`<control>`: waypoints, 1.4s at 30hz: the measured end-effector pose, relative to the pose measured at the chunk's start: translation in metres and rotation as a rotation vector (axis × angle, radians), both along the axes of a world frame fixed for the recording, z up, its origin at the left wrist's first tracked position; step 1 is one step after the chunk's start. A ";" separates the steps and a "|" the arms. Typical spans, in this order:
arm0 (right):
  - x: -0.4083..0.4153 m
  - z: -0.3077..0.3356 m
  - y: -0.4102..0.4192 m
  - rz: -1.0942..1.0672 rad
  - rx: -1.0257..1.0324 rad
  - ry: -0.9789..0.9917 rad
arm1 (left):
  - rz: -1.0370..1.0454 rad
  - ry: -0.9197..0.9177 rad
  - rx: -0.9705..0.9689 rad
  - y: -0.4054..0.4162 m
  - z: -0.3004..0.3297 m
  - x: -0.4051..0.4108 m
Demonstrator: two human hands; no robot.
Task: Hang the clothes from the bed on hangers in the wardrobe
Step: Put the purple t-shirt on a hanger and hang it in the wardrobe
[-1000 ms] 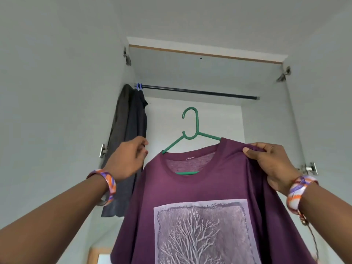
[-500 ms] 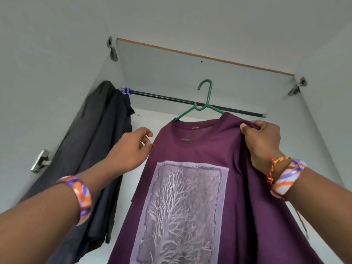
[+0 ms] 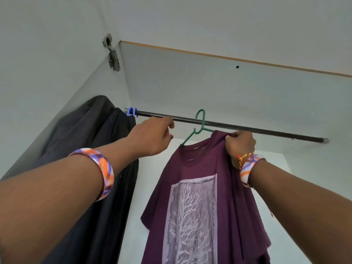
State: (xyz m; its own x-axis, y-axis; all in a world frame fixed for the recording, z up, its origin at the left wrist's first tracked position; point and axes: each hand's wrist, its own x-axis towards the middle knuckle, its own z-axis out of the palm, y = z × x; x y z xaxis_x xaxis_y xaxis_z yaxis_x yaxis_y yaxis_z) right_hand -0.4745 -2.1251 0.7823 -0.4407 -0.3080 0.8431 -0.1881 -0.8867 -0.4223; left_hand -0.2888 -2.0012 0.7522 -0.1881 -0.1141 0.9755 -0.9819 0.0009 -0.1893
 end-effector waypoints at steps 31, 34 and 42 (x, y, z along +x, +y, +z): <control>0.132 0.091 -0.051 -0.126 -0.051 0.441 | 0.716 -0.284 0.135 0.011 0.041 0.051; 0.147 0.092 -0.039 0.065 -0.079 0.490 | 0.768 -0.243 0.105 0.025 0.046 0.054; 0.209 0.087 -0.004 0.399 -0.102 0.546 | 0.763 -0.157 0.070 0.050 0.043 0.047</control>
